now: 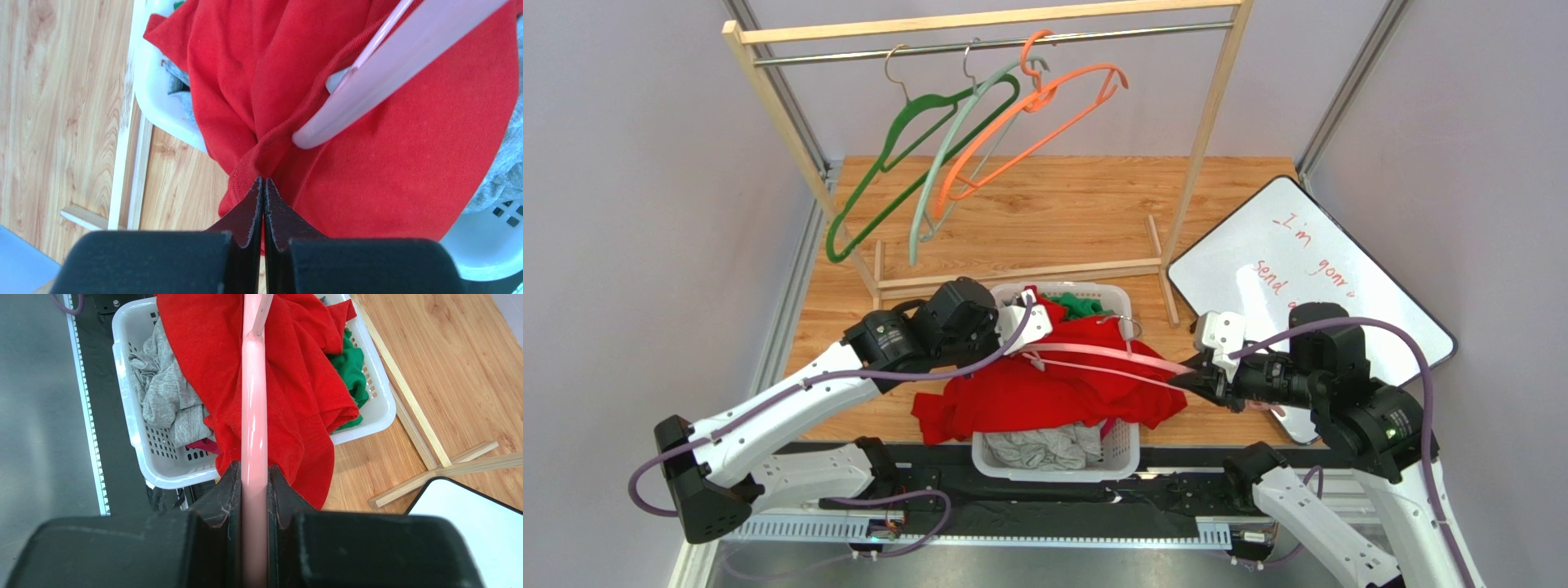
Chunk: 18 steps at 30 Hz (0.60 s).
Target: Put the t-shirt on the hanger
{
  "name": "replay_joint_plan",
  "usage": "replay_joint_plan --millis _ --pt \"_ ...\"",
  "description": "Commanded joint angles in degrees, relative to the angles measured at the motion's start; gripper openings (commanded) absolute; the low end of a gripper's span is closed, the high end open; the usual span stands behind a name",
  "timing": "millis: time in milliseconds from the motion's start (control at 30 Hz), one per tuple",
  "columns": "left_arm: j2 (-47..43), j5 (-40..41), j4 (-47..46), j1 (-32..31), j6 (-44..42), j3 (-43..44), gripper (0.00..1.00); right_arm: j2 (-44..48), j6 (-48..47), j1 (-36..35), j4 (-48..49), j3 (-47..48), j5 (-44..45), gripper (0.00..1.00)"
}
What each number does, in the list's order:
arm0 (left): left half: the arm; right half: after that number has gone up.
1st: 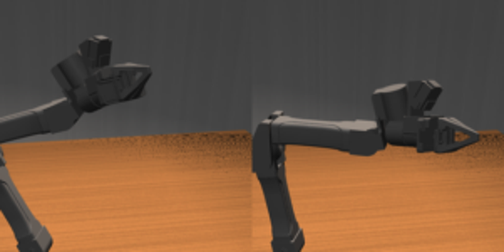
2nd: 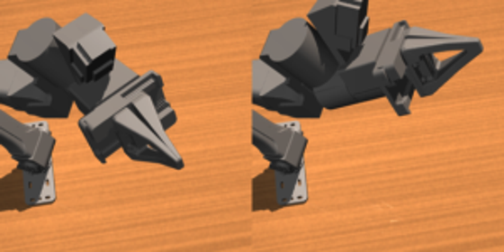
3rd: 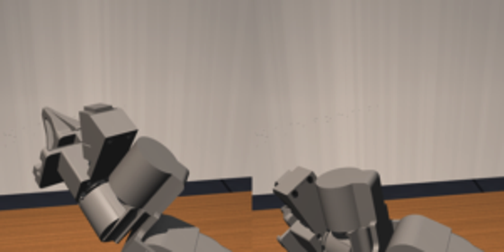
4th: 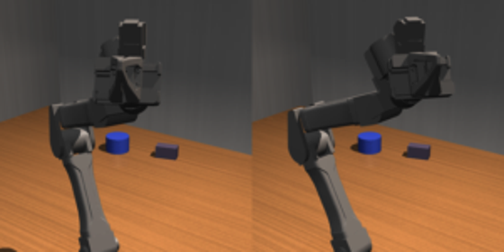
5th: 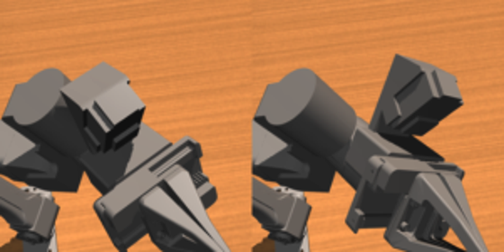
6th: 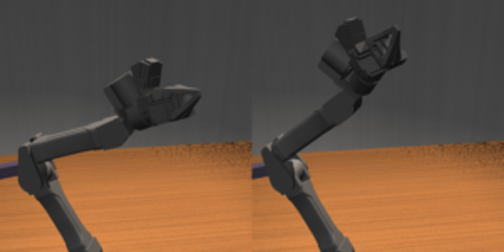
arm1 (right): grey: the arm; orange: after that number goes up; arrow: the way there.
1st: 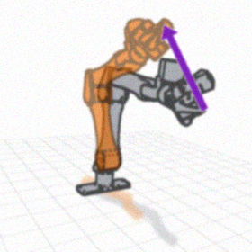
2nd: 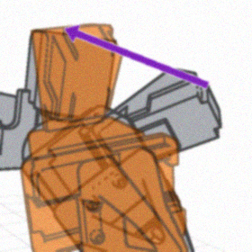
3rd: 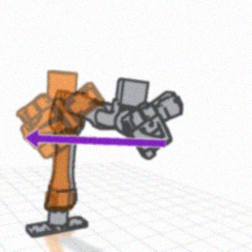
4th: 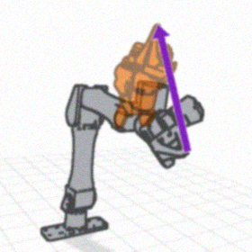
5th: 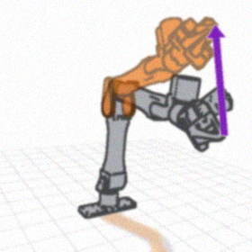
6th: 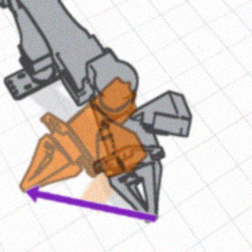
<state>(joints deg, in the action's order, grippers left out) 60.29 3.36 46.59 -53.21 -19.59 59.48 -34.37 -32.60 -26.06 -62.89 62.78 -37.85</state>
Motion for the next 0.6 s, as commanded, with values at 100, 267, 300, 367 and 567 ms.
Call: replay_joint_plan --millis 100,267,300,367,567 --pt "1.76 3.58 0.97 0.04 2.11 3.27 0.14 0.79 1.05 0.05 3.39 -0.47 -1.88 0.0" --pt "2.81 6.22 0.34 0.04 0.96 3.1 0.25 0.88 0.61 0.14 2.86 -0.38 -2.14 0.0" --pt "3.25 6.4 0.35 0.04 0.79 3.01 0.26 0.8 0.69 0.05 2.86 -0.38 -2.14 0.0" --pt "3.69 6.23 0.7 0.04 0.79 3.09 0.3 0.88 0.61 0.31 2.69 -0.29 -1.97 0.0" --pt "4.13 5.08 2.81 0.04 0.61 3.01 0.38 1.06 0.43 -0.04 2.6 -0.64 -1.79 0.0"
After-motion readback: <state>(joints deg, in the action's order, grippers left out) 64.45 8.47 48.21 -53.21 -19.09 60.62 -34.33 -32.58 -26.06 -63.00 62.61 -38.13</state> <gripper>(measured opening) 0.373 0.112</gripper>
